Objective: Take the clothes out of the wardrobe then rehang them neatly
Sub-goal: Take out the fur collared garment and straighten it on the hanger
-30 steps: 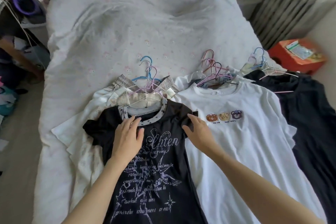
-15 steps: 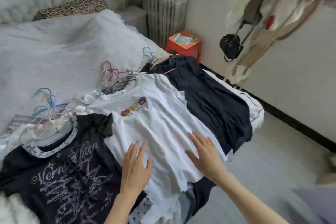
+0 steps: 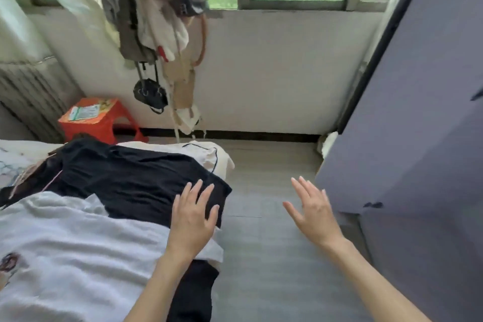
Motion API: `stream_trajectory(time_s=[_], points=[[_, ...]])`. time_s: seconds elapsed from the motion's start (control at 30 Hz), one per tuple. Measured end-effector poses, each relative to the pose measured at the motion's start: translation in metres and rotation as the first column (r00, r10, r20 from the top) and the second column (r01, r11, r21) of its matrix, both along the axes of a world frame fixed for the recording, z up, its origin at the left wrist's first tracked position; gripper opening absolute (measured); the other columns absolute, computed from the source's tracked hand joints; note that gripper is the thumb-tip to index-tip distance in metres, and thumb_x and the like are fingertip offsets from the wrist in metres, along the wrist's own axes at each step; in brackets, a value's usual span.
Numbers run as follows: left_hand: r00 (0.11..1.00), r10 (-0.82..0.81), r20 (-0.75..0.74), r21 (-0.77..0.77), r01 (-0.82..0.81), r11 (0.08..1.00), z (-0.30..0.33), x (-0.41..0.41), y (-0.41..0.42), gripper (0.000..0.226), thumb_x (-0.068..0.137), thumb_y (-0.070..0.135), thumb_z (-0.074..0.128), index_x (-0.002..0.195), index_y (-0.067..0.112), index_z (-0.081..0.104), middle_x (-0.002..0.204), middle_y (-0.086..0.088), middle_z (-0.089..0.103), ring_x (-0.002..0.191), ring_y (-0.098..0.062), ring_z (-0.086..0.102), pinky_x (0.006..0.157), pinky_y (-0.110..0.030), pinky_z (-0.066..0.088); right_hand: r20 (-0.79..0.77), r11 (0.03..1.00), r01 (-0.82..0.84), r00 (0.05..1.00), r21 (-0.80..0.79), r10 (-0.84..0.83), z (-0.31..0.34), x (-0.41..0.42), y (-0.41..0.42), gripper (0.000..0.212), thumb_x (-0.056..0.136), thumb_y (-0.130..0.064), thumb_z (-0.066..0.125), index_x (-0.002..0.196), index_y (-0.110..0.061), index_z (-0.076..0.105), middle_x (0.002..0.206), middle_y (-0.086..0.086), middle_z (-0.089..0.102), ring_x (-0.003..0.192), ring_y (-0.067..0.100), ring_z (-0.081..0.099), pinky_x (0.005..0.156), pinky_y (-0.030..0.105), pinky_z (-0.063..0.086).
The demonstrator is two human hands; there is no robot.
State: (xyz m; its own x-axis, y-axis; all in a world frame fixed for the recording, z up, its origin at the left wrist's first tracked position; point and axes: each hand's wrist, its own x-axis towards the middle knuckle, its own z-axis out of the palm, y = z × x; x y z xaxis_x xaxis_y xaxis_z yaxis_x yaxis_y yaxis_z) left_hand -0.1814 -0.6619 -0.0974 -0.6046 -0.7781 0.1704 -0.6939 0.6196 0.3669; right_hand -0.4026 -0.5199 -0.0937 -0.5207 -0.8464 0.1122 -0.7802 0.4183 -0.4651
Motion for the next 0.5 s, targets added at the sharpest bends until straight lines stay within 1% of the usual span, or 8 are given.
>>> stream_trajectory(time_s=[0.07,0.13,0.17,0.2,0.27,0.3,0.43,0.5], points=[[0.995,-0.094,-0.03,0.017,0.094,0.995,0.003,-0.052,0.01,0.058,0.085,0.045,0.032,0.126,0.013,0.057,0.134,-0.012,0.051,0.129,-0.034,0.042,0.101,-0.052,0.033,0.031,0.993,0.117,0.993,-0.011,-0.116,0.0,-0.032,0.03,0.083,0.076,-0.067,0.021,0.144,-0.021,0.031,0.152,0.001,0.027,0.142,0.018,0.02,0.115,0.04,0.006],[0.979,-0.195,-0.051,0.038,0.197,0.98,0.004,-0.102,0.022,0.061,0.084,0.047,0.029,0.129,0.015,0.054,0.137,-0.011,0.049,0.132,-0.032,0.038,0.104,-0.05,0.03,0.027,0.973,0.232,0.972,-0.006,-0.232,-0.001,-0.06,0.059,0.089,0.07,-0.068,0.011,0.145,-0.023,0.028,0.153,-0.001,0.024,0.142,0.015,0.016,0.115,0.038,0.003],[0.967,-0.25,-0.055,0.044,0.253,0.967,0.003,-0.126,0.029,0.061,0.084,0.048,0.029,0.129,0.015,0.054,0.138,-0.011,0.048,0.132,-0.032,0.037,0.104,-0.049,0.03,0.021,0.957,0.29,0.957,-0.011,-0.29,0.001,-0.071,0.073,0.087,0.072,-0.068,0.014,0.145,-0.023,0.028,0.153,-0.001,0.024,0.142,0.015,0.016,0.115,0.037,0.003],[0.949,-0.309,-0.059,0.052,0.312,0.949,0.002,-0.15,0.036,0.061,0.085,0.048,0.028,0.129,0.015,0.054,0.138,-0.011,0.048,0.132,-0.033,0.037,0.104,-0.05,0.03,0.022,0.935,0.354,0.935,-0.015,-0.353,0.003,-0.083,0.087,0.08,0.078,-0.066,0.021,0.145,-0.023,0.027,0.153,0.0,0.024,0.142,0.015,0.016,0.115,0.037,0.003],[0.904,-0.422,-0.068,0.065,0.426,0.902,0.0,-0.196,0.05,0.06,0.086,0.048,0.029,0.128,0.015,0.056,0.137,-0.011,0.049,0.131,-0.035,0.038,0.103,-0.051,0.031,0.031,0.884,0.467,0.884,-0.005,-0.467,0.004,-0.105,0.111,0.063,0.091,-0.053,0.04,0.145,-0.023,0.027,0.153,-0.001,0.023,0.143,0.014,0.015,0.115,0.036,0.001],[0.876,-0.477,-0.066,0.064,0.481,0.874,-0.001,-0.217,0.057,0.059,0.086,0.048,0.029,0.127,0.015,0.056,0.136,-0.012,0.05,0.131,-0.035,0.039,0.103,-0.051,0.031,0.043,0.851,0.525,0.851,-0.013,-0.524,0.005,-0.115,0.123,0.06,0.093,-0.048,0.044,0.145,-0.022,0.028,0.153,-0.001,0.023,0.142,0.014,0.016,0.115,0.036,0.001],[0.745,-0.665,-0.045,0.054,0.667,0.743,-0.005,-0.298,0.075,0.056,0.087,0.045,0.03,0.126,0.016,0.056,0.134,-0.011,0.052,0.128,-0.036,0.042,0.101,-0.051,0.034,0.081,0.684,0.727,0.686,-0.056,-0.723,0.007,-0.15,0.17,0.06,0.09,-0.046,0.047,0.142,-0.02,0.035,0.15,0.002,0.031,0.141,0.018,0.024,0.115,0.038,0.006],[0.663,-0.748,-0.016,0.035,0.748,0.662,-0.006,-0.337,0.081,0.053,0.087,0.044,0.032,0.125,0.016,0.057,0.132,-0.011,0.054,0.125,-0.037,0.046,0.098,-0.052,0.037,0.064,0.592,0.804,0.594,-0.056,-0.802,0.008,-0.163,0.192,0.063,0.087,-0.051,0.044,0.141,-0.018,0.038,0.149,0.003,0.033,0.139,0.02,0.027,0.114,0.04,0.01]])
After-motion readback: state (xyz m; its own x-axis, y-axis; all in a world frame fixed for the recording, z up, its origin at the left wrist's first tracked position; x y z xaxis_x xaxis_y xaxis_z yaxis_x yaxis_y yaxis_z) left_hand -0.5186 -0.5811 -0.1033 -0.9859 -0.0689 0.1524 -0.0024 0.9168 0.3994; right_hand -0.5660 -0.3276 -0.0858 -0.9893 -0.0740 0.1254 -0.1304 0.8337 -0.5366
